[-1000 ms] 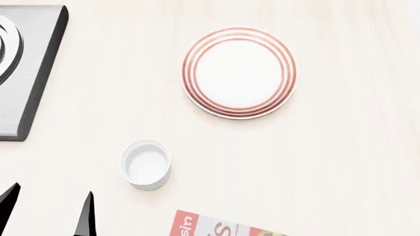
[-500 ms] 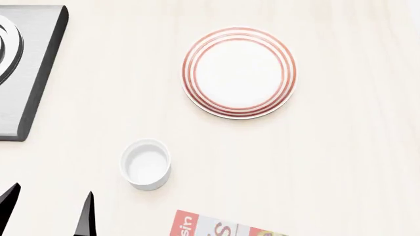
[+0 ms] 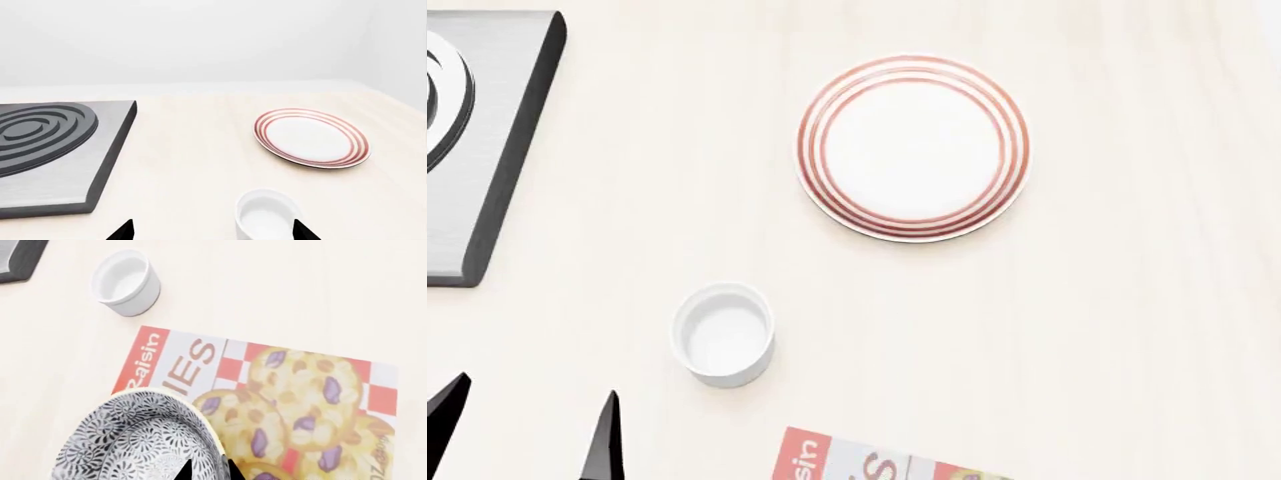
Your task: Pick the akita bowl on the cookies box and place it on the plate.
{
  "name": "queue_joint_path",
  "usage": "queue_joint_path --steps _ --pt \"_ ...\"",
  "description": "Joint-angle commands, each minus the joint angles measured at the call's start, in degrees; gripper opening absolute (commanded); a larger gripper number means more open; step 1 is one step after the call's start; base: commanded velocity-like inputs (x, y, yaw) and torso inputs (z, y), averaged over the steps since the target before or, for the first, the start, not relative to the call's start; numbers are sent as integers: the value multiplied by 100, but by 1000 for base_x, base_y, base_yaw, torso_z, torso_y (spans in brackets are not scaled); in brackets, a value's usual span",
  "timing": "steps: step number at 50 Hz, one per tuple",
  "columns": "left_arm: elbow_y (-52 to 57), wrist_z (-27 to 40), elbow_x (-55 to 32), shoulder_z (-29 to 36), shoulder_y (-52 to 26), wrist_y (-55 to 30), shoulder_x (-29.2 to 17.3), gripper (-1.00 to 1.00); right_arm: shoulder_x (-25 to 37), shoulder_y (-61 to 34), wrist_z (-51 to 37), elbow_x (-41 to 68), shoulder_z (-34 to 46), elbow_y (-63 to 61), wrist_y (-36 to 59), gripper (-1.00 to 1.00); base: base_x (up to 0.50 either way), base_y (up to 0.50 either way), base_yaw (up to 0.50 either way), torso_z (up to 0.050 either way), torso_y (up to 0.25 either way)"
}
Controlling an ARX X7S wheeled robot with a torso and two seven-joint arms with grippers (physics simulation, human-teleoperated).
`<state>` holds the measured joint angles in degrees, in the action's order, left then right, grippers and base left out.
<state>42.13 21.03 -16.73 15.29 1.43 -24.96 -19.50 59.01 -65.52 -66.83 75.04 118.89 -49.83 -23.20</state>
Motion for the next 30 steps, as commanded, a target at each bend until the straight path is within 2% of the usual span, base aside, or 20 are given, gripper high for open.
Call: queue_joint_path --steps 1,17,30 --pt "27 -198 -56 -154 22 141 95 100 -120 115 208 -165 -147 -9 -66 -100 0 0 0 0 0" --pt "16 -157 -76 -112 9 155 66 100 -121 107 167 -210 -193 -66 -28 -100 0 0 0 0 0" --pt "14 -133 -125 -129 4 178 36 100 -124 -277 3 -52 -344 -408 165 -100 0 0 0 0 0"
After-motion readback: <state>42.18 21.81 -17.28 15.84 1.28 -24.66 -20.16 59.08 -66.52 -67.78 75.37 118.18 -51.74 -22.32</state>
